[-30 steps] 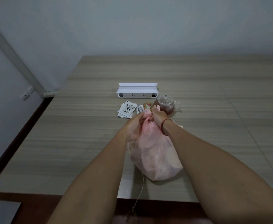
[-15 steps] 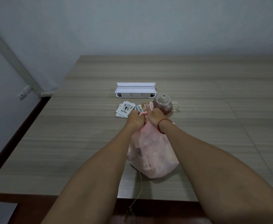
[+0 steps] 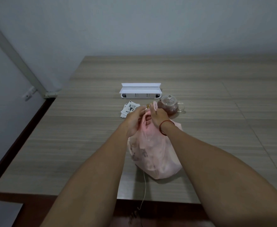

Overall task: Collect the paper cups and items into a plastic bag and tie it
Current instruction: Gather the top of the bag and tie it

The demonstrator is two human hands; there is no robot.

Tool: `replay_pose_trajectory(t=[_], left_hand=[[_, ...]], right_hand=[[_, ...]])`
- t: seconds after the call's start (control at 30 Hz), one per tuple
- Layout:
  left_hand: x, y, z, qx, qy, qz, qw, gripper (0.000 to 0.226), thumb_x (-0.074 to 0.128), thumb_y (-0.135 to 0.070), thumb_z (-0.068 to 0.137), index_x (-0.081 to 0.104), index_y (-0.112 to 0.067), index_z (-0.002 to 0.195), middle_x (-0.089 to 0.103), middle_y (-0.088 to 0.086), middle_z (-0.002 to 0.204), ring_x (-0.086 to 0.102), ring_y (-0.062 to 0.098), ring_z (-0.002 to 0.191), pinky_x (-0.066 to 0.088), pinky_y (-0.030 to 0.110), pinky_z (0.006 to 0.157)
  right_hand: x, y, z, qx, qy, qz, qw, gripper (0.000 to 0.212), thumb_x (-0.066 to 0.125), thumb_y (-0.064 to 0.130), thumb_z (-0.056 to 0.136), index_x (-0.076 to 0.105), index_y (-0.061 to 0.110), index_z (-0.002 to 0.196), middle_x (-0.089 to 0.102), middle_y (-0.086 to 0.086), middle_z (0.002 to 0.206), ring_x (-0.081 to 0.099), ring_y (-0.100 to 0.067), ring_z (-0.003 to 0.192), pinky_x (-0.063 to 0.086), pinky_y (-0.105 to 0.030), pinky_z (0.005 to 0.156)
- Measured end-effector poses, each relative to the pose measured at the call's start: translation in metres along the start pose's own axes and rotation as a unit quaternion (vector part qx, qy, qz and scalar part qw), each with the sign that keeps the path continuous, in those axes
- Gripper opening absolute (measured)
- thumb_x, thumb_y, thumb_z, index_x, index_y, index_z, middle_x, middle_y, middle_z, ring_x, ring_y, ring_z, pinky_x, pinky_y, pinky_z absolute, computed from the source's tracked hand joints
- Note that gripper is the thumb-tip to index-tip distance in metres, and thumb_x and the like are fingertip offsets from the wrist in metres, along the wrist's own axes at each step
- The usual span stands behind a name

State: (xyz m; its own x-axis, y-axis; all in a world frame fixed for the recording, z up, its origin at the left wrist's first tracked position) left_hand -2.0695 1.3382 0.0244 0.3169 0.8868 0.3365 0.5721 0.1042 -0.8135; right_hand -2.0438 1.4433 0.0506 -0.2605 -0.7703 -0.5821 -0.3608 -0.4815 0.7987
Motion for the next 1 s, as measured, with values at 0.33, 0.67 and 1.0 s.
replay_pose_trajectory(t=[0.33,0.67,1.0], left_hand=[[-0.036,-0.018,0.007,0.081,-0.166,0.197,0.963,0.012,0.070,-0.001,0.084,0.073,0.003,0.095,0.072,0.017,0.096,0.067,0.024,0.083,0.058,0.033,0.087],[-0.092,-0.015,0.010,0.146,-0.285,0.276,0.906,0.018,0.061,0.001,0.087,0.071,0.010,0.098,0.071,0.028,0.100,0.070,0.034,0.091,0.056,0.038,0.090],[-0.061,0.010,0.022,-0.008,-0.185,0.216,0.959,0.027,0.081,-0.011,0.073,0.070,-0.006,0.098,0.067,0.005,0.080,0.060,0.015,0.065,0.055,0.027,0.060]], right_hand=[[0.011,-0.014,0.002,0.041,-0.001,-0.044,0.998,0.069,0.027,0.046,0.100,0.063,-0.012,0.106,0.062,-0.030,0.113,0.058,-0.038,0.107,0.043,-0.035,0.089],[-0.016,-0.050,0.000,0.113,-0.074,-0.098,0.986,0.045,0.036,0.027,0.100,0.058,-0.005,0.122,0.053,-0.026,0.129,0.051,-0.037,0.121,0.042,-0.038,0.098],[-0.014,-0.050,0.004,0.080,-0.056,-0.020,0.995,0.052,0.042,0.041,0.096,0.068,-0.004,0.100,0.069,-0.022,0.102,0.064,-0.035,0.096,0.051,-0.037,0.087]])
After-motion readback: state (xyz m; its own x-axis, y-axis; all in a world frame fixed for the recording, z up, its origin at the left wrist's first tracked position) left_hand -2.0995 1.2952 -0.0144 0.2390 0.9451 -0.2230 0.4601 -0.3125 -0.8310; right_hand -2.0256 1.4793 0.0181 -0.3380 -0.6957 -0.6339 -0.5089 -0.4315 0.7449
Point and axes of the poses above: each hand's wrist, its own z-axis towards the middle knuckle, its own x-axis out of the palm, y = z × x, the point moved 8 cm from there along z, towards the middle knuckle
